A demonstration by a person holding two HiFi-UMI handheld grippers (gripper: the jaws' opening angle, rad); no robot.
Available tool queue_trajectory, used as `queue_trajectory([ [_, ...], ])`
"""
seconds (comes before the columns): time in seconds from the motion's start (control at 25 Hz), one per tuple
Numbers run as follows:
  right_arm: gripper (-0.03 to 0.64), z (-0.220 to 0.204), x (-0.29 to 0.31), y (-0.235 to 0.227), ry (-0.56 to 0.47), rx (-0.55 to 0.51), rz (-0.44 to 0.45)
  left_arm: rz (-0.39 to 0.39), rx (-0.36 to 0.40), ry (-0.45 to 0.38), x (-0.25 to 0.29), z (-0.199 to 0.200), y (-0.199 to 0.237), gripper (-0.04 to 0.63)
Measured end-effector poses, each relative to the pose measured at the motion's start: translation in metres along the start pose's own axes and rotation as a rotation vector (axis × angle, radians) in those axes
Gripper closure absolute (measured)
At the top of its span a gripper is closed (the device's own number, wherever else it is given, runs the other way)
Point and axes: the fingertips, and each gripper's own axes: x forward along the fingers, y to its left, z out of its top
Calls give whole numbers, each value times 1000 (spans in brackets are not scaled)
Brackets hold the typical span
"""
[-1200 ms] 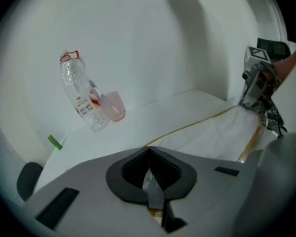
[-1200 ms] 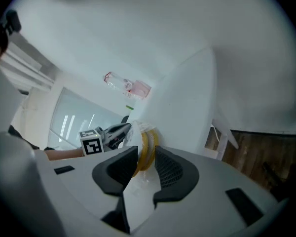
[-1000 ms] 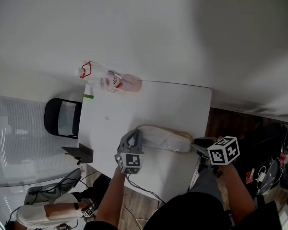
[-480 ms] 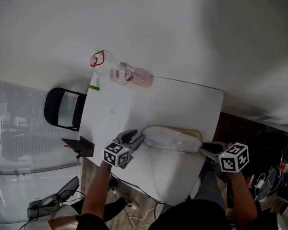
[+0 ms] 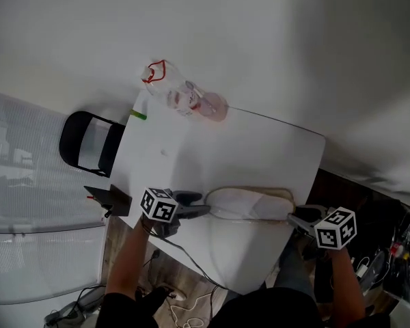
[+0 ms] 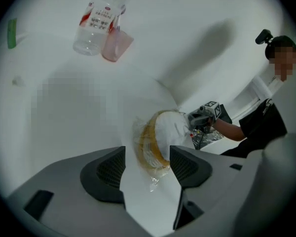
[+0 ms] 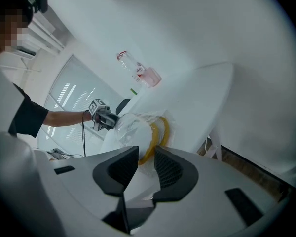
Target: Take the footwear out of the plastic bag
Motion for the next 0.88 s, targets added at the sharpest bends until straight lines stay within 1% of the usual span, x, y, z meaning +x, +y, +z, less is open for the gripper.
queue_trajectory([
  [0.16, 506, 1, 5, -6, -8, 14, -1, -115, 21, 47, 12, -8, -15, 313],
  [0.2, 508, 2, 5, -8, -12, 15, -5, -132, 34, 57, 17, -9, -18, 331],
  [0.24, 508, 4, 5, -9, -20, 18, -8, -138, 46, 60, 21, -9, -20, 375],
  [0.28, 508, 5, 5, -10, -28, 22, -8, -136, 49, 51, 23, -8, -21, 387],
  [0.36, 508, 8, 2, -11, -44, 17, -2, -144, 40, 3, 21, -7, -26, 416],
  [0.44, 508, 13, -5, -7, -73, -7, 12, -172, 55, -65, 12, -3, -40, 458],
  [0.48, 508, 16, -11, -4, -95, -23, 26, -178, 80, -103, 4, 1, -49, 471],
  [0.56, 508, 25, -23, 5, -150, -62, 58, -168, 161, -176, -13, 13, -71, 486],
  [0.68, 508, 43, -46, 15, -254, -165, 72, -173, 278, -261, -41, 34, -113, 495],
  [0.76, 508, 59, -64, 24, -329, -262, 71, -181, 345, -300, -62, 47, -146, 499],
  [0.8, 508, 68, -72, 32, -364, -328, 74, -182, 384, -316, -73, 52, -162, 499],
  [0.88, 508, 85, -90, 55, -406, -500, 87, -178, 468, -341, -98, 63, -194, 500],
])
